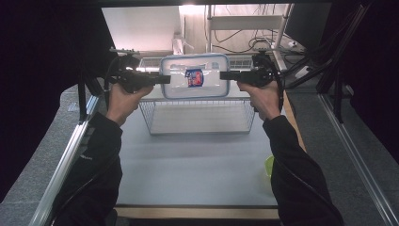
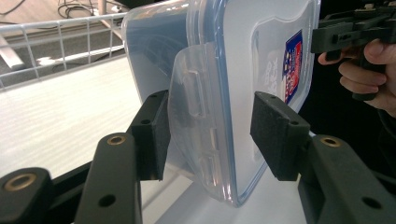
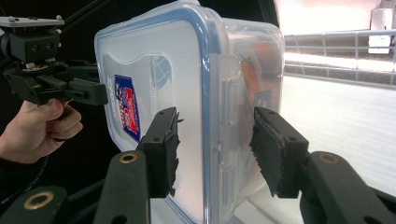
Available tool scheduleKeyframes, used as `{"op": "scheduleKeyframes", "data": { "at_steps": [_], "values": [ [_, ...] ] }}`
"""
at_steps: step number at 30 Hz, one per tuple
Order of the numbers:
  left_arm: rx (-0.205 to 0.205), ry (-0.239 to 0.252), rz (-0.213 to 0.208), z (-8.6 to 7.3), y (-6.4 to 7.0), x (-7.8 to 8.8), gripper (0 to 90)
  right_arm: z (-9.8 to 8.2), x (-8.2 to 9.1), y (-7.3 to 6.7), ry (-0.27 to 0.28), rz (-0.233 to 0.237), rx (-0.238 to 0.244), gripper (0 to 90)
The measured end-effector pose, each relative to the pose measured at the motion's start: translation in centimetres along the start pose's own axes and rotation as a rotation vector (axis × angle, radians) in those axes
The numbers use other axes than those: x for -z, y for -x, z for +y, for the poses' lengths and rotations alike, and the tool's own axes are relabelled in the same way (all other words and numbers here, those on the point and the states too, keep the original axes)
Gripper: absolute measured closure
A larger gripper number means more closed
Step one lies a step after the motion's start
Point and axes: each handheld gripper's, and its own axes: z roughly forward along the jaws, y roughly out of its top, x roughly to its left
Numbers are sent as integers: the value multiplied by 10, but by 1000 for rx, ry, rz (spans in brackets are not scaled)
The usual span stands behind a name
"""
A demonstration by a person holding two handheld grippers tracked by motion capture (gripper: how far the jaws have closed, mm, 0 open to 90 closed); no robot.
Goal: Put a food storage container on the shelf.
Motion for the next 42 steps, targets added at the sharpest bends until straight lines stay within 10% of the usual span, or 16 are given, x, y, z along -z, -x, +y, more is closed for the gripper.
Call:
{"op": "scheduleKeyframes", "data": {
  "at_steps": [16,23,32,34,42],
  "values": [
    [8,20,10,-1,-9,-13,467,0,-9,18,9,-3,-32,512],
    [-98,62,74,-11,-1,-21,371,-3,-15,15,6,-39,17,443],
    [-125,32,115,-8,3,-25,292,-2,-16,10,-4,-76,52,428],
    [-197,24,147,-9,6,-30,245,-2,-16,11,-3,-75,51,427],
    [-192,23,158,-9,3,-33,170,-2,-16,12,-22,-124,87,445]
  ]
}}
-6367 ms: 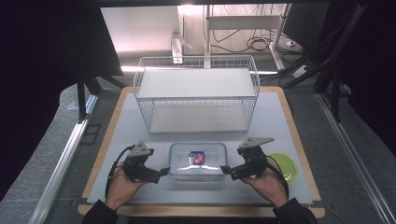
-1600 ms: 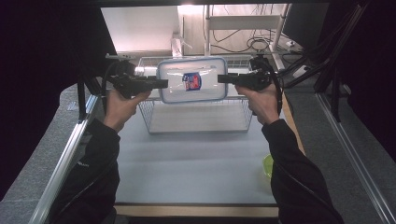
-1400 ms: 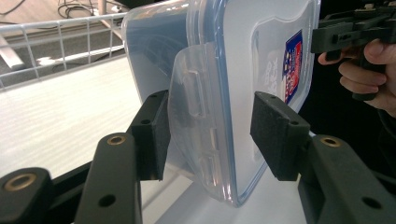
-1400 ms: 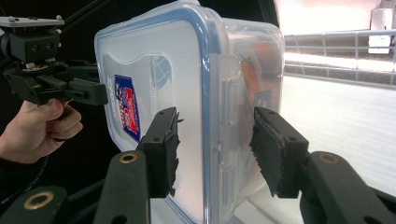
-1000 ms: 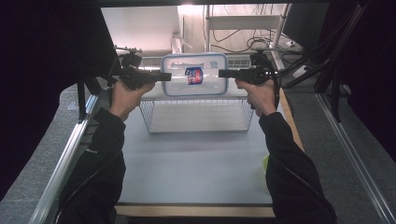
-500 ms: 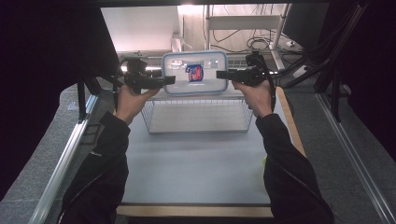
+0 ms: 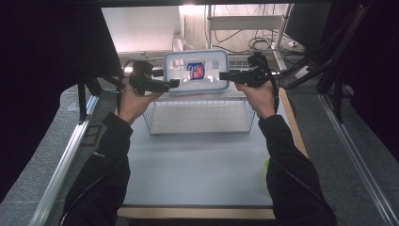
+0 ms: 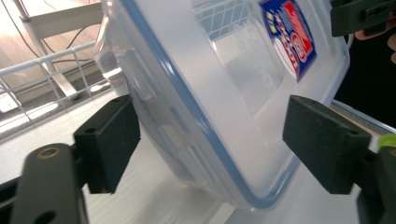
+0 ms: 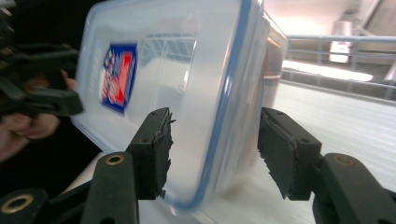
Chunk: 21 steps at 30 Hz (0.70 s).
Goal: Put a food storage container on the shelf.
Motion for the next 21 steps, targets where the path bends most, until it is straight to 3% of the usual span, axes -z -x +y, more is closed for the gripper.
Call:
{"op": "scheduleKeyframes", "data": {
  "at_steps": [2,4,6,7,9,11,15,17,19,21],
  "values": [
    [39,34,46,0,-3,1,138,-2,-2,2,-8,15,-5,453],
    [60,50,51,1,-5,2,164,-3,-2,2,-8,12,-4,468],
    [69,35,64,3,-8,4,173,-3,-3,3,-16,14,-6,472],
    [8,-24,101,3,-5,1,162,-4,-4,2,-23,8,0,473],
    [-25,-40,127,1,0,0,163,-4,-5,1,-23,7,5,474],
    [-36,-43,124,-3,2,1,180,-4,-5,2,-22,5,4,479],
    [-36,-54,129,-7,4,2,272,-7,-4,1,-31,0,15,522],
    [-14,-45,123,-10,4,4,295,-8,-4,1,-36,-5,23,542],
    [8,-59,125,-14,1,5,460,-10,-6,-1,-45,-18,45,616],
    [21,-66,117,-17,-1,3,562,-12,-9,-2,-52,-27,57,654]
  ]
}}
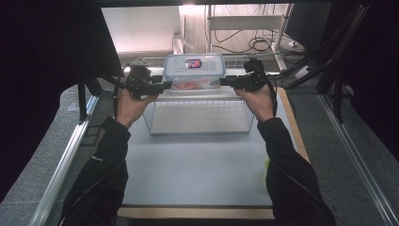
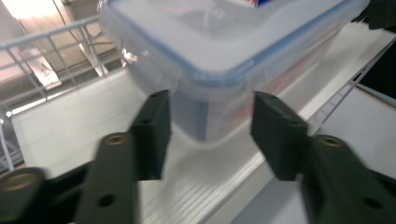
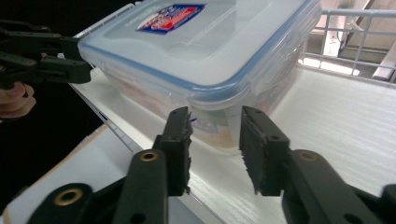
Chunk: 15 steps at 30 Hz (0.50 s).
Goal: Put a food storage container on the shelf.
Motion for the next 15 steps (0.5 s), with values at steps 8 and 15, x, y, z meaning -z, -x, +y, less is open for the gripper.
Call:
{"op": "scheduleKeyframes", "data": {
  "at_steps": [8,15],
  "values": [
    [5,-3,13,3,1,-6,629,-1,-4,-4,3,-66,44,720],
    [14,-24,7,-1,2,-11,634,-2,-4,-2,5,-69,35,724]
  ]
}}
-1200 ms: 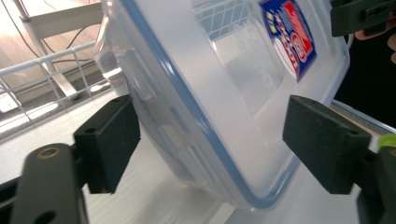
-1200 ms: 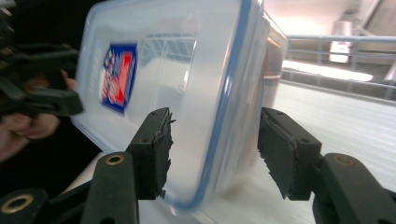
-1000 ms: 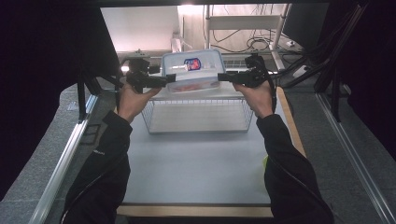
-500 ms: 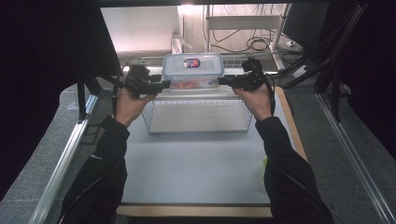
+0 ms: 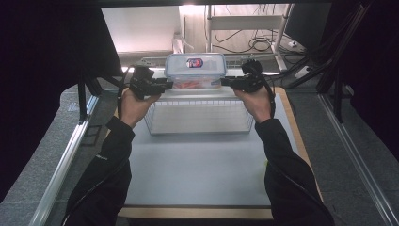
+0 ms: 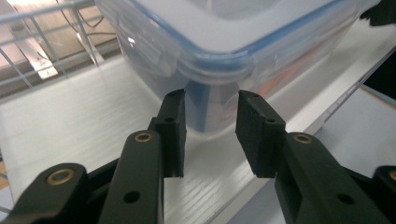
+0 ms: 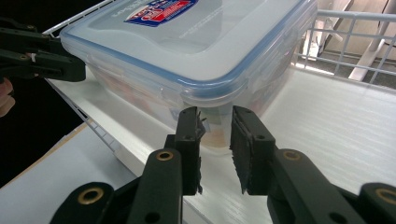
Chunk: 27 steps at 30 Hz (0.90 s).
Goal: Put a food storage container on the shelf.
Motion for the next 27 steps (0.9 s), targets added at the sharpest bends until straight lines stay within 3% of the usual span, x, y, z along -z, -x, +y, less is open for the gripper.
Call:
{"op": "scheduleKeyframes", "data": {
  "at_steps": [3,6,9,10,14,20,23,27],
  "values": [
    [25,29,-17,-2,0,1,624,-1,1,-1,1,-4,2,725],
    [38,63,-36,-4,3,6,553,-3,3,-2,9,11,5,694],
    [3,68,-21,-7,11,11,462,-5,7,-4,24,21,4,641],
    [-6,74,-18,-10,16,15,381,-7,9,-5,24,30,6,573],
    [-22,101,-26,-17,22,19,233,-11,12,-8,20,22,31,479],
    [-74,74,-46,-35,33,23,149,-21,19,-15,29,13,92,341],
    [-129,70,-65,-51,42,28,137,-30,23,-23,25,11,134,274],
    [-168,54,-48,-67,49,32,134,-42,27,-30,21,17,162,220]
  ]
}}
